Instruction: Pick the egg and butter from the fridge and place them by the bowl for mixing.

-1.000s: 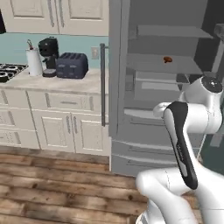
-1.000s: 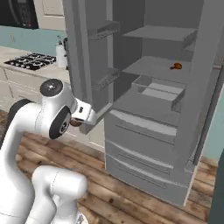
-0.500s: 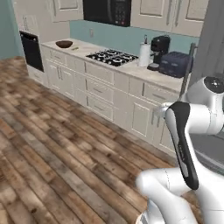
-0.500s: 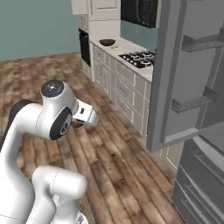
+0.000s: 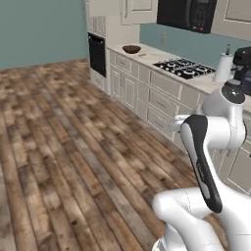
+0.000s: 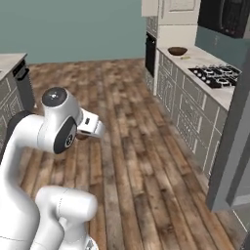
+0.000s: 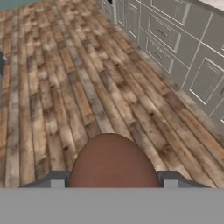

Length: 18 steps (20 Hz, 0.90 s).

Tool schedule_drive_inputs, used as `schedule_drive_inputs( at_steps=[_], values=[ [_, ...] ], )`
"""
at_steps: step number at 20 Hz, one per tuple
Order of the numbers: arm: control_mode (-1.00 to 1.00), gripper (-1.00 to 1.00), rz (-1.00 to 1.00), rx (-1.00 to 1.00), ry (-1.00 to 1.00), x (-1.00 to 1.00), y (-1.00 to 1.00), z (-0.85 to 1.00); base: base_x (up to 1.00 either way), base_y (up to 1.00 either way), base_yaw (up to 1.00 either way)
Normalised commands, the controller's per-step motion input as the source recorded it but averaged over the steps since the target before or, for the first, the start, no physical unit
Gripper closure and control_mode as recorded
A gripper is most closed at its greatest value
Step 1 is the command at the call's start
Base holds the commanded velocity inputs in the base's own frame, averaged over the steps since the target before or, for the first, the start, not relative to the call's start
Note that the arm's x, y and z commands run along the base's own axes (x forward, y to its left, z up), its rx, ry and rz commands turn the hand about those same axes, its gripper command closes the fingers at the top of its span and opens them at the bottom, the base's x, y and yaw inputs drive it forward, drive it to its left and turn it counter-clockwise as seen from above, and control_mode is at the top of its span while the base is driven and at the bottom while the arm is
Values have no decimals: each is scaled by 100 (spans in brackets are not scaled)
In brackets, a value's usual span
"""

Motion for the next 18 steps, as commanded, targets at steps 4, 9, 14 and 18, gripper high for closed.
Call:
schedule_drive_inputs(
  at_steps=[4, 9, 14, 18],
  values=[
    [100, 100, 0, 0, 0, 0, 0, 0, 92, 14, 11],
    [100, 100, 0, 0, 0, 0, 0, 0, 94, 7, 1],
    [100, 100, 0, 0, 0, 0, 0, 0, 94, 8, 0],
    [100, 100, 0, 0, 0, 0, 0, 0, 94, 8, 0]
  ],
)
